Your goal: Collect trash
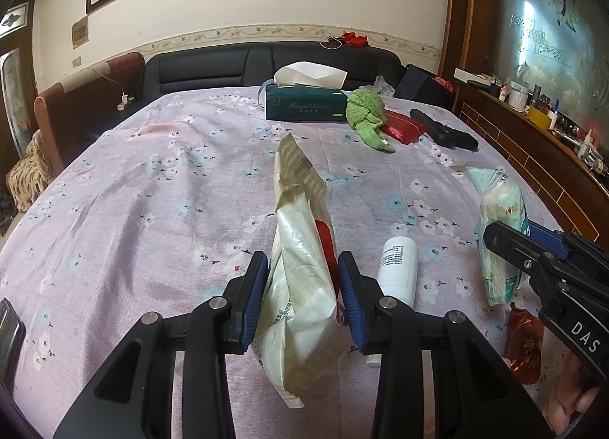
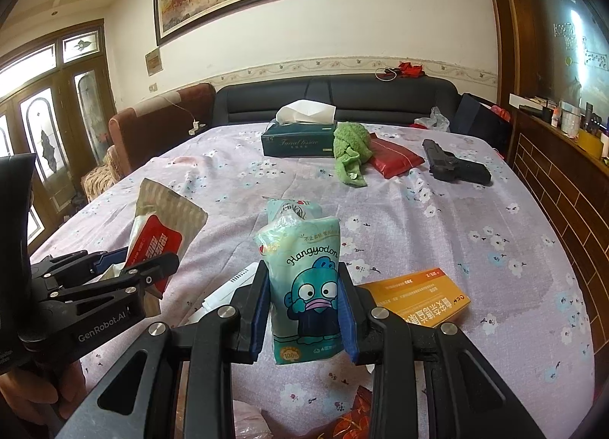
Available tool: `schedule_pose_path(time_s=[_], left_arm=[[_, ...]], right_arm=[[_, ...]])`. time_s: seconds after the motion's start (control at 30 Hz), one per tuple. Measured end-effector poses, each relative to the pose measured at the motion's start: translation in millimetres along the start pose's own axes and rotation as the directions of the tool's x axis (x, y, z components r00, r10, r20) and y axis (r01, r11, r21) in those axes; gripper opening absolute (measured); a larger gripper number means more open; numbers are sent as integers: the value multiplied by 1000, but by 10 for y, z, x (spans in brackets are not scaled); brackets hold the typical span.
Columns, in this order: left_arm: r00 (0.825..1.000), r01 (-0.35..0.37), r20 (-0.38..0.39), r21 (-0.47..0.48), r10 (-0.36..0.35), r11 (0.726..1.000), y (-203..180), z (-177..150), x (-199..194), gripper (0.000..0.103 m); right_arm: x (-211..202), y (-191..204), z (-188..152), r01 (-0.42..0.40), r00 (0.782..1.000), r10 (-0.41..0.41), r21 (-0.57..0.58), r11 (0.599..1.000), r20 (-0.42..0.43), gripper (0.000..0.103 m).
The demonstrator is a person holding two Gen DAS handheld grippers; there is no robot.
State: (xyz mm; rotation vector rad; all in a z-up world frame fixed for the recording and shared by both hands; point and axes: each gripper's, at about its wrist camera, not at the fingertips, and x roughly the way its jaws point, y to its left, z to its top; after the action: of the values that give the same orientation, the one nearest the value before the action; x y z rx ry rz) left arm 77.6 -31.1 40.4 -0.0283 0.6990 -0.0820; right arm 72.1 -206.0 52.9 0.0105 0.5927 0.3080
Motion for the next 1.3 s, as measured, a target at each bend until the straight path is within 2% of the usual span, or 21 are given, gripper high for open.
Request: schedule_pose_path(time_s=[0.43,0.6,0.7,0.9,1.07,1.3], left_arm=[[999,-33,16,-1,33,999,3,6,-17,36],[998,-57,41,-5,57,998,16,16,-54,36],[995,-77,55,-8,78,997,39,22,-69,36],[991,-108,80,-24,109,994,88,35,-118,36],[991,-99,93,-15,100,995,54,45,-230,36],[995,-28,98,42,23,999,-97,-204,-732,37]], right_arm=[[-5,2,-14,9,1000,-9,8,1000,10,34],[-48,-24,6,60,997,-61,13,998,47,34],[-104,-81,43,78,996,-80,60,995,43,34],[-567,-58,-68,88,993,-96,133,987,61,34],[-1089,2,-302,77,995,-87,162,984,58,34],[-1669,-105,-540,106,990,-122,193,975,70,35]])
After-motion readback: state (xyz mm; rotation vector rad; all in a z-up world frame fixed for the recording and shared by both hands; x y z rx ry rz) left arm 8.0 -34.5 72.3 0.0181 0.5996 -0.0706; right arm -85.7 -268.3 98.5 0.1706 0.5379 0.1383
